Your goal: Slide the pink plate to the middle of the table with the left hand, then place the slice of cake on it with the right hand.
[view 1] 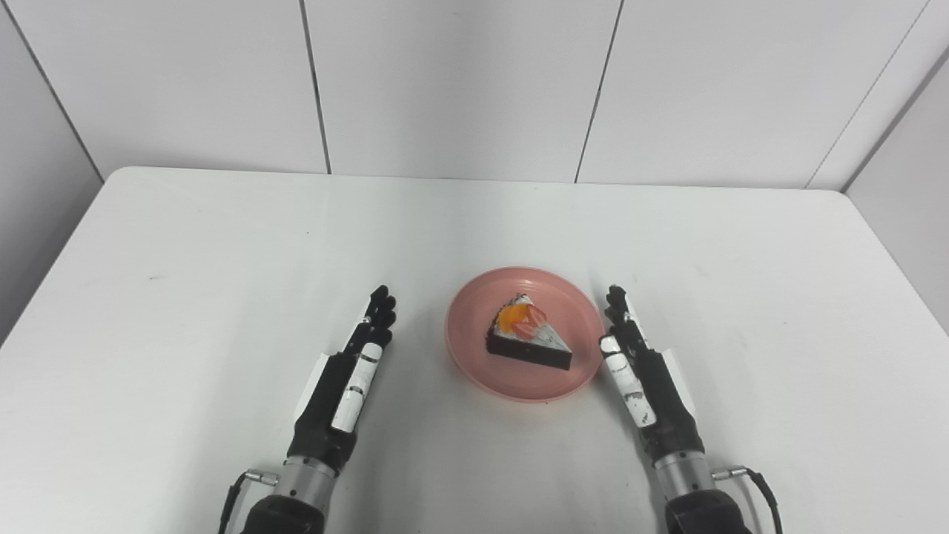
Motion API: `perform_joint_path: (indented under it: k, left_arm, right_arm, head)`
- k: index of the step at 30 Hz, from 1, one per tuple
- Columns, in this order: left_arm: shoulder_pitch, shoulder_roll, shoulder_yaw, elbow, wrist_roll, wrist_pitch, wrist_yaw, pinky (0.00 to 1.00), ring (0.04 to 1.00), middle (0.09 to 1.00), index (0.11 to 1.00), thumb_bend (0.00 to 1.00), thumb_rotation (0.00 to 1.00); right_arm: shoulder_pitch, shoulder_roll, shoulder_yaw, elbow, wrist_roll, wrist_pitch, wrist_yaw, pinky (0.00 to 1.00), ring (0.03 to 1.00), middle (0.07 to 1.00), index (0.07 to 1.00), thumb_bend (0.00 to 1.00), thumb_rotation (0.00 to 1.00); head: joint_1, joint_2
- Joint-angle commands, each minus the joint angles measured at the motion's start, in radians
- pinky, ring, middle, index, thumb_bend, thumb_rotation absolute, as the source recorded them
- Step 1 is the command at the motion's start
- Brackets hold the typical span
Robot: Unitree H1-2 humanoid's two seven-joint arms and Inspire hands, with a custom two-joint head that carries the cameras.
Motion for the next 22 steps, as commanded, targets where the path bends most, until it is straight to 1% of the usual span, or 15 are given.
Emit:
perform_joint_path:
  k: [1,2,5,6,9,12,17,22]
  left_arm:
    - [0.000,0.028,0.026,0.057,-0.006,0.000,0.004,0.99,1.000,1.000,0.995,0.42,1.00]
    - [-0.004,0.030,0.029,0.063,-0.009,-0.002,0.002,0.99,1.000,1.000,0.997,0.43,1.00]
    - [-0.013,0.032,0.037,0.071,-0.012,0.000,0.000,0.98,1.000,1.000,0.995,0.43,1.00]
    - [-0.014,0.032,0.040,0.069,-0.013,0.005,-0.001,0.99,1.000,1.000,0.992,0.41,1.00]
    - [-0.015,0.034,0.041,0.068,-0.017,0.012,-0.011,0.98,0.997,1.000,0.981,0.40,1.00]
    - [-0.017,0.038,0.039,0.070,-0.022,0.018,-0.022,0.97,0.992,0.998,0.974,0.41,1.00]
    - [-0.024,0.040,0.038,0.080,-0.029,0.023,-0.031,0.96,0.988,0.998,0.972,0.43,0.99]
    - [-0.023,0.034,0.040,0.089,-0.048,0.020,-0.032,0.96,0.980,0.994,0.972,0.42,1.00]
  right_arm:
    - [-0.020,0.006,-0.008,0.003,0.007,-0.028,-0.014,1.00,1.000,1.000,1.000,0.39,1.00]
    - [-0.022,0.007,-0.008,0.005,0.009,-0.023,-0.014,1.00,1.000,1.000,1.000,0.37,1.00]
    - [-0.021,0.003,-0.008,0.001,0.016,-0.006,-0.005,1.00,1.000,1.000,1.000,0.35,1.00]
    - [-0.021,0.001,-0.008,-0.003,0.019,0.003,-0.002,0.99,1.000,1.000,1.000,0.34,1.00]
    - [-0.023,-0.002,-0.009,-0.007,0.029,0.021,0.006,0.99,0.997,1.000,1.000,0.34,1.00]
    - [-0.029,-0.003,-0.009,0.005,0.041,0.018,0.011,0.98,0.996,1.000,1.000,0.35,1.00]
    - [-0.038,-0.002,-0.004,0.016,0.048,0.035,0.014,0.98,0.993,1.000,1.000,0.34,1.00]
    - [-0.034,-0.007,0.004,0.025,0.027,0.010,0.007,0.98,0.989,0.996,0.991,0.35,1.00]
  head:
    - [0.003,-0.004]
    - [0.003,-0.004]
    - [0.004,-0.003]
    - [0.002,-0.002]
    - [-0.004,-0.002]
    - [-0.018,-0.006]
    - [-0.032,-0.014]
    - [-0.038,-0.018]
